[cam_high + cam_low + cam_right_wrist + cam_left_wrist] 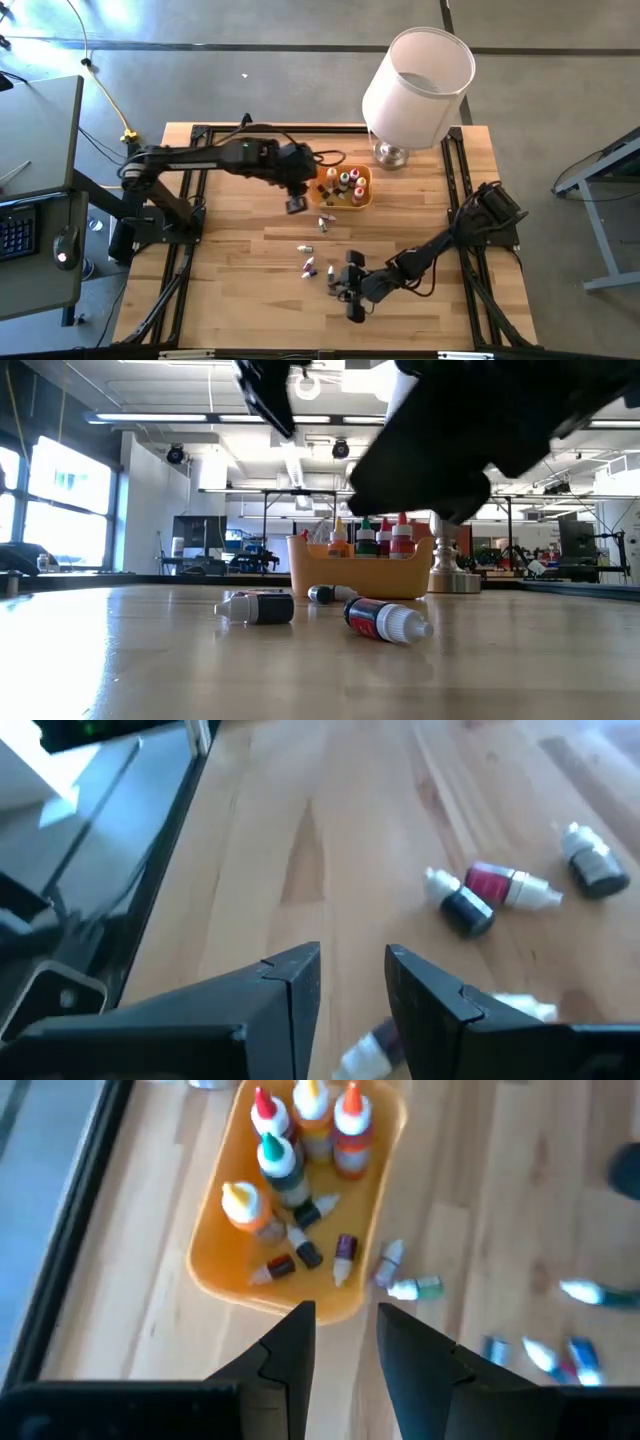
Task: Pick & Place food coloring
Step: Put the small green food coloring bottle into the yellow container
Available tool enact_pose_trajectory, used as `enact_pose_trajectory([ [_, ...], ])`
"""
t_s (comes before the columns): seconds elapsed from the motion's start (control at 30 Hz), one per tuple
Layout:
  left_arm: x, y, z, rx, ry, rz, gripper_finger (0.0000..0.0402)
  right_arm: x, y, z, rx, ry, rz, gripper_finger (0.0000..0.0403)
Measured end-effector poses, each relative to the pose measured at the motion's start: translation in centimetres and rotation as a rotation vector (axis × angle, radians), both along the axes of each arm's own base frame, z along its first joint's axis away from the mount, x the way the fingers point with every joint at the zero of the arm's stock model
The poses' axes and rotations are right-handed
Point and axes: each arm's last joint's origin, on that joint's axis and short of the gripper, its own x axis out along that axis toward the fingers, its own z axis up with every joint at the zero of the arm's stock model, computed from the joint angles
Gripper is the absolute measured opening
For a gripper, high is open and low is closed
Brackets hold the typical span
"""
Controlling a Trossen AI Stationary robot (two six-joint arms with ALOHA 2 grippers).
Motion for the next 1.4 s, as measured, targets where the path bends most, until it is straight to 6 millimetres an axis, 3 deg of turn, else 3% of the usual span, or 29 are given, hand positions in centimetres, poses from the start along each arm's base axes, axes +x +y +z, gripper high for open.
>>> enact_pose_trajectory([
  [0.13,-2.7,-1.5,2.3,0.015,0.04,-0.012,0.0105,0.5,-0.3,0.6,0.032,-0.063,-0.014,0.0108],
  [0.27,-5.3,-3.1,2.8,0.067,0.067,0.044,0.0105,0.9,0.0,1.6,-0.001,-0.17,0.05,0.0108],
  [0.4,-7.5,-5.5,1.8,0.088,0.053,0.088,0.0105,1.3,-0.4,1.8,-0.047,-0.198,0.066,0.0108],
  [0.57,-9.7,-8.6,-1.2,0.122,0.018,0.124,0.0105,1.6,-2.4,0.5,-0.174,-0.07,0.024,0.0122],
  [0.7,-10.1,-10.6,-4.2,0.12,-0.026,0.128,0.0105,1.8,-4.0,-0.3,-0.195,0.016,-0.01,0.0146],
  [0.9,-10.3,-12.3,-7.2,0.071,-0.066,0.117,0.0105,1.7,-4.9,-1.1,-0.277,0.109,0.099,0.0179],
  [1.1,-10.1,-12.4,-7.7,0.063,-0.084,0.122,0.0105,1.9,-5.9,-1.4,-0.348,0.116,0.409,0.0186],
  [1.4,-9.8,-12.5,-7.4,0.051,-0.128,0.125,0.0105,2.9,-9.3,-1.3,-0.313,0.066,0.616,0.0186],
])
